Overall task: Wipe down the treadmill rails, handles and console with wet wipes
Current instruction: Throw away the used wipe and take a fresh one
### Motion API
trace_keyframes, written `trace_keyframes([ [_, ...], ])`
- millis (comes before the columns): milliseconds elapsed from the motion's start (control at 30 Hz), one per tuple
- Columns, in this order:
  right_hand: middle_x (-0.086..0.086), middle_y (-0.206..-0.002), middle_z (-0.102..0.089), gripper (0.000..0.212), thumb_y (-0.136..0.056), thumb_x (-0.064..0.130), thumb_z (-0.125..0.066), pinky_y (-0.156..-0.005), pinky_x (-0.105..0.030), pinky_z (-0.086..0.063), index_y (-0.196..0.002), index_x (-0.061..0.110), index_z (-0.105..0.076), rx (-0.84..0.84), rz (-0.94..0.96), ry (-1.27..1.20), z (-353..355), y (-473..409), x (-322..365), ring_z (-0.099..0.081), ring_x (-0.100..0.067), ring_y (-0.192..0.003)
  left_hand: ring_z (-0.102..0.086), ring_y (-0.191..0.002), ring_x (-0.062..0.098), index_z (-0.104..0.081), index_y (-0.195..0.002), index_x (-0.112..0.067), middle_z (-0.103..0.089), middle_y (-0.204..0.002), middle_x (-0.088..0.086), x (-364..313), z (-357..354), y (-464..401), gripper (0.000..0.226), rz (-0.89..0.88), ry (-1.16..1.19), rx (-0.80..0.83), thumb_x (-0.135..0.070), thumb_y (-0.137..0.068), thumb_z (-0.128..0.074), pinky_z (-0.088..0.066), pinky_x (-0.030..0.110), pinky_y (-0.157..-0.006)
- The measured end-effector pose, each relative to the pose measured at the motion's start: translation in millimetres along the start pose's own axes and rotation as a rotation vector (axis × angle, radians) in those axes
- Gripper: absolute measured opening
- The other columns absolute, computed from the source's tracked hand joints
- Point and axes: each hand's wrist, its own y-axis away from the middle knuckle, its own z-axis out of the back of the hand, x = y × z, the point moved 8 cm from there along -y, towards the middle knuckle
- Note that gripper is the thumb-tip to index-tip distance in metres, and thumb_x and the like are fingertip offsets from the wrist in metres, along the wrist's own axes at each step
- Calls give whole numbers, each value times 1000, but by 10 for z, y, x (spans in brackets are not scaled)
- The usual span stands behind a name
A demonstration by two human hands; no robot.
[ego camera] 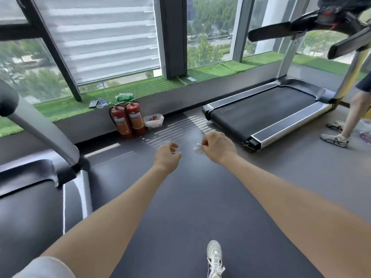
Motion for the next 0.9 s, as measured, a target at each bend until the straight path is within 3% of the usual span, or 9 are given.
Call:
trace_keyframes([
  [367, -6, -95, -69, 18, -89, 18, -56, -73, -27, -46, -91, 11, -71, 65, 205, -56, -169, -3176, 607, -61, -25, -93, -51, -92, 15, -58, -113, -11, -55, -105, 5, -104, 709, -2611, 23, 94, -72, -208, -12, -90, -60, -39, 24, -75],
  [567, -6, -97, -65, 19, -87, 12, -52, -73, -31, -47, -88, 17, -69, 170, 303, -48, -747, -4470, 1159, -57, -27, -98, -55, -98, 18, -60, -113, -12, -58, -112, 7, 272, 1235, -3852, 25, 178, -125, -292, -13, -88, -60, -39, 22, -78],
  [767, -4, -94, -69, 18, -88, 16, -53, -72, -29, -46, -86, 17, -71, 154, 289, -74, -1138, -5957, 1505, -62, -23, -93, -55, -104, 21, -58, -113, -14, -56, -116, 8, 587, 1610, -5445, 25, 182, -142, -230, -13, -88, -60, -44, 29, -88],
  [900, -2, -94, -68, 17, -90, 13, -53, -68, -27, -44, -86, 19, -69, 116, 210, -118, -1221, -7031, 1686, -62, -20, -87, -56, -104, 24, -58, -114, -10, -60, -114, 10, 501, 2001, -6662, 25, 121, -210, -185, -12, -89, -59, -41, 27, -87],
])
